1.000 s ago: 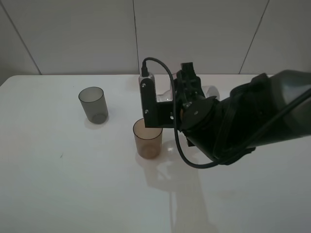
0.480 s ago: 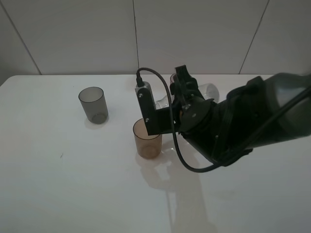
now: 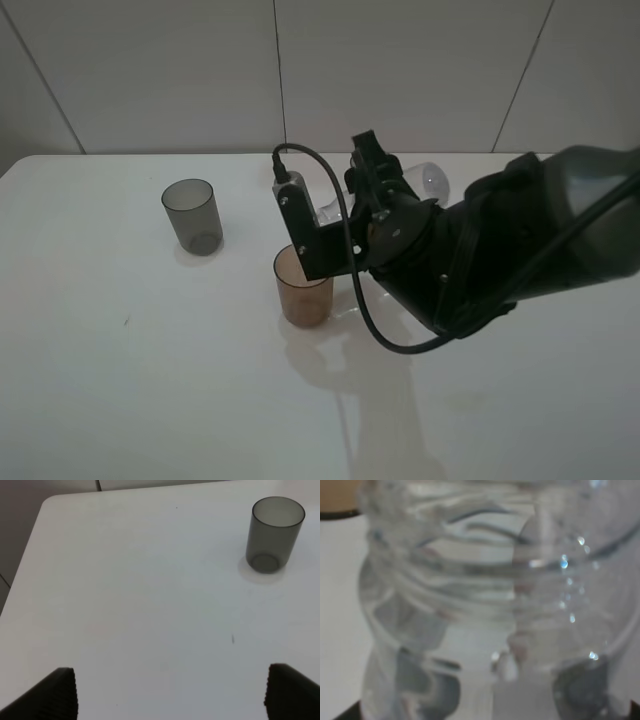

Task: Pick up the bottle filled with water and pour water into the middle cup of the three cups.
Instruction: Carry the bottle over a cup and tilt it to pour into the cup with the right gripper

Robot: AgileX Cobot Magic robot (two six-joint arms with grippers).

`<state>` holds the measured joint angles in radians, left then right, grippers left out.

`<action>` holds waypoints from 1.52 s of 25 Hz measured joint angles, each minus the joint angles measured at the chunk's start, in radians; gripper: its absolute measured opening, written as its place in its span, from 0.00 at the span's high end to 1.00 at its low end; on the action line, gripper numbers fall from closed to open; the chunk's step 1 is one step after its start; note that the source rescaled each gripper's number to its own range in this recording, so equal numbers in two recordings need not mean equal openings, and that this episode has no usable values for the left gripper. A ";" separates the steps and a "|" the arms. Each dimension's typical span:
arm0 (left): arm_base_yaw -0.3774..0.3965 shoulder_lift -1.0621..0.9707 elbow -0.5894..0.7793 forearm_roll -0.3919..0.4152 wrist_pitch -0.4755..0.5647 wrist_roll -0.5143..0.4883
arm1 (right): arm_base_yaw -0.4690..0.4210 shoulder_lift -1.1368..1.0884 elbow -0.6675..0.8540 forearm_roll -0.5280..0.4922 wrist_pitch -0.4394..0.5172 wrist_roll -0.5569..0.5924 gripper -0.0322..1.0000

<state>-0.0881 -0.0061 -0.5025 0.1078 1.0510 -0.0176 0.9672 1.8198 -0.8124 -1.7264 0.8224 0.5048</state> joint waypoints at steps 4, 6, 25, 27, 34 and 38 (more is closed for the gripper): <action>0.000 0.000 0.000 0.000 0.000 0.000 | 0.000 0.000 -0.035 0.000 0.009 -0.005 0.94; 0.000 0.000 0.000 0.000 0.000 0.000 | 0.000 0.000 -0.046 -0.001 0.010 -0.022 0.94; 0.000 0.000 0.000 0.000 0.000 0.000 | 0.000 0.000 -0.047 -0.001 0.039 -0.156 0.94; 0.000 0.000 0.000 0.000 0.000 0.000 | 0.000 0.000 -0.047 -0.001 0.040 -0.173 0.94; 0.000 0.000 0.000 0.000 0.000 0.000 | 0.000 0.000 -0.047 -0.001 0.041 -0.251 0.94; 0.000 0.000 0.000 0.000 0.000 0.000 | 0.000 0.000 -0.047 -0.001 0.042 -0.262 0.94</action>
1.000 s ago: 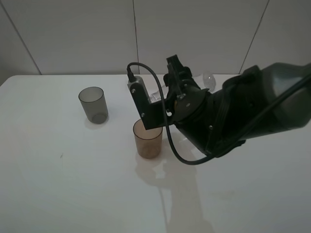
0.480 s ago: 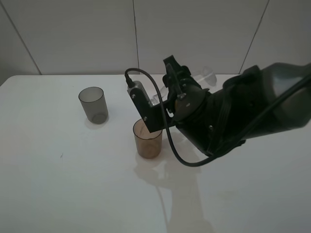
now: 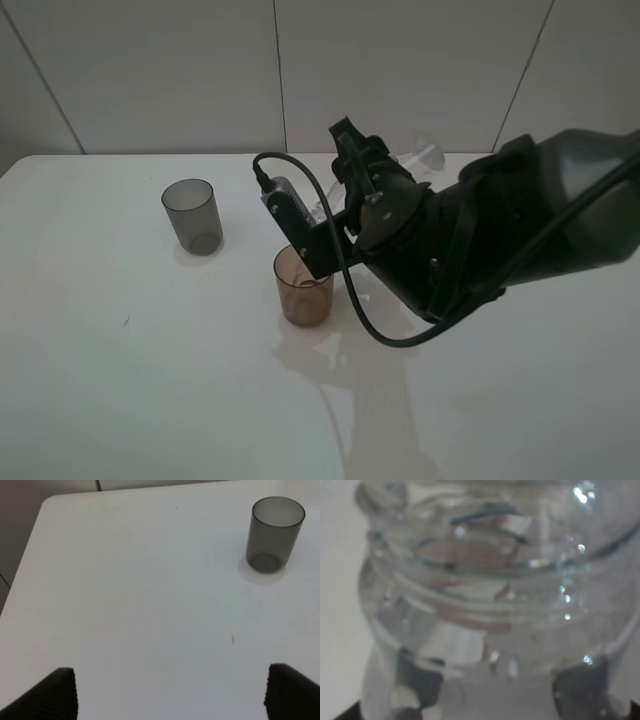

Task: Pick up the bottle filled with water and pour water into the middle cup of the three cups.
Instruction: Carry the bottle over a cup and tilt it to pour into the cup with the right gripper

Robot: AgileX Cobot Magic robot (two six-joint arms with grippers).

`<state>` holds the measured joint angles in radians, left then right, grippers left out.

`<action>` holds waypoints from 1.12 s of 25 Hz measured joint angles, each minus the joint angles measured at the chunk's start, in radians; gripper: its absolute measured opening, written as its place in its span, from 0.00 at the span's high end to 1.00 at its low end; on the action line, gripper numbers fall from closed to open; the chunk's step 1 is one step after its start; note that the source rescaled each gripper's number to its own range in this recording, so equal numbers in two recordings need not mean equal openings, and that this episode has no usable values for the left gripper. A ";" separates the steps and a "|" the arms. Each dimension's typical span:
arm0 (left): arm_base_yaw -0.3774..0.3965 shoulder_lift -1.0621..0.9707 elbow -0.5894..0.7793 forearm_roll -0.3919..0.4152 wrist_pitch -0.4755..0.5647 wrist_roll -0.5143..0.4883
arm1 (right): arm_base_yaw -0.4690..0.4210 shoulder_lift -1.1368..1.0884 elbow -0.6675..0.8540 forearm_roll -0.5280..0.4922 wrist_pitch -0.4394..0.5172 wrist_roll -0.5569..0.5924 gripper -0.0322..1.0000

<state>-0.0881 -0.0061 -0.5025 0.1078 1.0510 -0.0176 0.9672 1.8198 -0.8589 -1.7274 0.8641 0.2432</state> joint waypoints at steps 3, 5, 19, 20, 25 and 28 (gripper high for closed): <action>0.000 0.000 0.000 0.000 0.000 0.000 | 0.000 0.000 0.000 0.000 0.003 -0.002 0.94; 0.000 0.000 0.000 0.000 0.000 0.000 | 0.000 0.000 0.000 0.000 0.004 -0.021 0.94; 0.000 0.000 0.000 0.000 0.000 0.000 | 0.000 0.000 0.000 0.000 0.010 -0.079 0.94; 0.000 0.000 0.000 0.000 0.000 0.000 | 0.000 0.000 0.000 0.000 0.010 -0.079 0.94; 0.000 0.000 0.000 0.000 0.000 0.000 | 0.000 0.000 0.000 0.000 0.010 -0.079 0.94; 0.000 0.000 0.000 0.000 0.000 0.000 | 0.000 0.000 0.000 0.000 0.010 -0.079 0.94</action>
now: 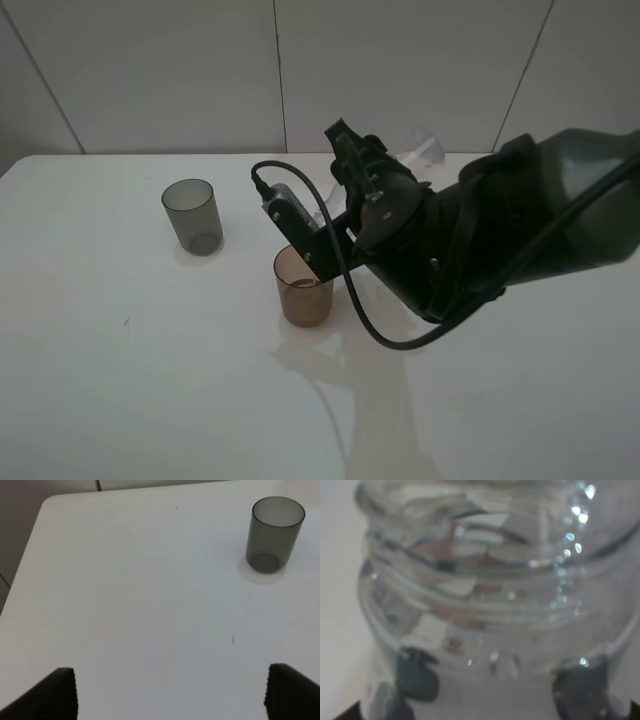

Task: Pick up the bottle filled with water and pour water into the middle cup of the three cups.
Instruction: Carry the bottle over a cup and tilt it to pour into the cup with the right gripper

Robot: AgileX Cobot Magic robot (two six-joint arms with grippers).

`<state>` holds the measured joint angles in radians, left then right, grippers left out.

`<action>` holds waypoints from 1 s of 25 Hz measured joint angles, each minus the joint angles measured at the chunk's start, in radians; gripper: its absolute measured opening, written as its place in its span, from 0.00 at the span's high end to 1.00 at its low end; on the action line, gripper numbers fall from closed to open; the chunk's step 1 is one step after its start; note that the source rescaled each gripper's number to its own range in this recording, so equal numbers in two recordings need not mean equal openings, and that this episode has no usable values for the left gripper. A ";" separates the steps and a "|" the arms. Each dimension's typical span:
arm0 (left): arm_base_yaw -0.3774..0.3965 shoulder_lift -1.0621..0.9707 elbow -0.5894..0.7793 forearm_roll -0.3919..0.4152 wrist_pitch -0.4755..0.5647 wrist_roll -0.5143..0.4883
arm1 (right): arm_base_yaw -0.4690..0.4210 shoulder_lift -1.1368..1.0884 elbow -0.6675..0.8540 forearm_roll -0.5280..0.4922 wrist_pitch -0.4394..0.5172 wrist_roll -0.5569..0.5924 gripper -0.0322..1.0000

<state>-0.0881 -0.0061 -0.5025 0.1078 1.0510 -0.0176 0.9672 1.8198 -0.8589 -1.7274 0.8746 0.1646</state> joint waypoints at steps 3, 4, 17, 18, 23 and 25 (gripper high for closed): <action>0.000 0.000 0.000 0.000 0.000 0.000 | 0.000 0.000 0.000 0.000 0.000 0.000 0.94; 0.000 0.000 0.000 0.000 0.000 0.000 | 0.000 0.000 0.000 0.000 0.000 0.000 0.94; 0.000 0.000 0.000 0.000 0.000 0.000 | 0.000 0.000 0.000 0.000 -0.001 0.000 0.94; 0.000 0.000 0.000 0.000 0.000 0.000 | 0.000 0.000 0.000 0.000 -0.001 0.000 0.94; 0.000 0.000 0.000 0.000 0.000 0.000 | 0.000 0.000 0.000 0.000 -0.002 0.000 0.94; 0.000 0.000 0.000 0.000 0.000 0.000 | 0.000 0.000 0.000 0.000 -0.003 0.000 0.94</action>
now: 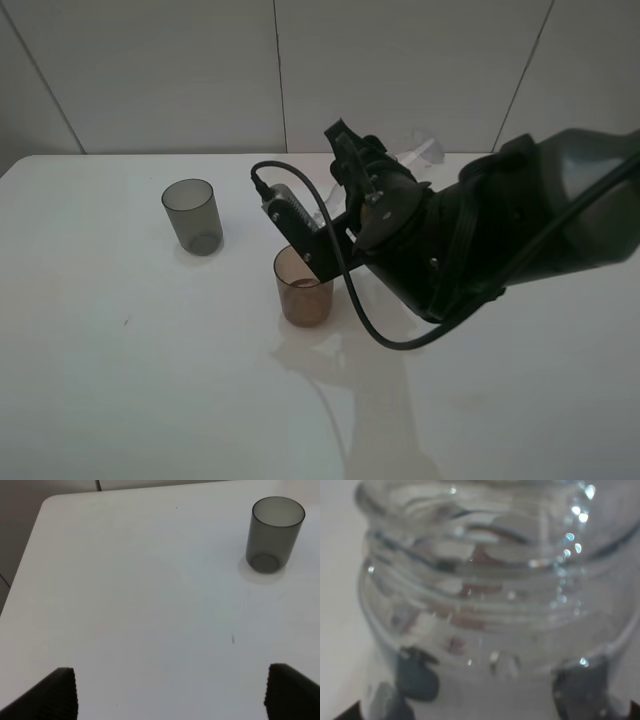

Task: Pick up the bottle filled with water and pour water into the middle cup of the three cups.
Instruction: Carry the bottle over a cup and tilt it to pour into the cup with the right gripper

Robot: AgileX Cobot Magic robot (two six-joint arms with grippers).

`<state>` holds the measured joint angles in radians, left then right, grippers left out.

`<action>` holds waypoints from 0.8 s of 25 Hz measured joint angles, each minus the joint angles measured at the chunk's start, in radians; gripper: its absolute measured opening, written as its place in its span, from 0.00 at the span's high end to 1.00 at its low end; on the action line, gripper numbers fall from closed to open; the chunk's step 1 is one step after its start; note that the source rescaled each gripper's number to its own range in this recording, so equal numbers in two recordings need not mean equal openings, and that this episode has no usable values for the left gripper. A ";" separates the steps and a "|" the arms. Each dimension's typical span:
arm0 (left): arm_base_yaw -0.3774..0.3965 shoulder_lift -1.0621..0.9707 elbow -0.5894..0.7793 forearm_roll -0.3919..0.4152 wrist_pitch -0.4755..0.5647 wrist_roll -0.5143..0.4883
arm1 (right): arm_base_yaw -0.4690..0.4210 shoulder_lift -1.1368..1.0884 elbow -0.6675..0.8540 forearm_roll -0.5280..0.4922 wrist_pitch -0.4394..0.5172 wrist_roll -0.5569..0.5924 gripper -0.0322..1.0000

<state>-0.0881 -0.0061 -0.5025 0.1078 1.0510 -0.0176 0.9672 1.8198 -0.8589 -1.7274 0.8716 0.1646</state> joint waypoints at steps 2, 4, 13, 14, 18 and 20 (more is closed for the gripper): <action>0.000 0.000 0.000 0.000 0.000 0.000 | 0.000 0.000 0.000 0.000 -0.001 0.000 0.94; 0.000 0.000 0.000 0.000 0.000 0.000 | 0.000 0.000 0.000 0.000 -0.001 0.000 0.94; 0.000 0.000 0.000 0.000 0.000 0.000 | 0.032 0.000 0.000 0.000 -0.006 0.000 0.94; 0.000 0.000 0.000 0.000 0.000 0.000 | 0.033 0.000 0.000 0.000 -0.009 0.000 0.94; 0.000 0.000 0.000 0.000 0.000 0.000 | 0.033 0.000 0.000 -0.001 -0.019 0.000 0.94; 0.000 0.000 0.000 0.000 0.000 0.000 | 0.033 0.000 0.000 -0.001 -0.020 0.000 0.94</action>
<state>-0.0881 -0.0061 -0.5025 0.1078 1.0510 -0.0176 0.9999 1.8198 -0.8589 -1.7285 0.8519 0.1646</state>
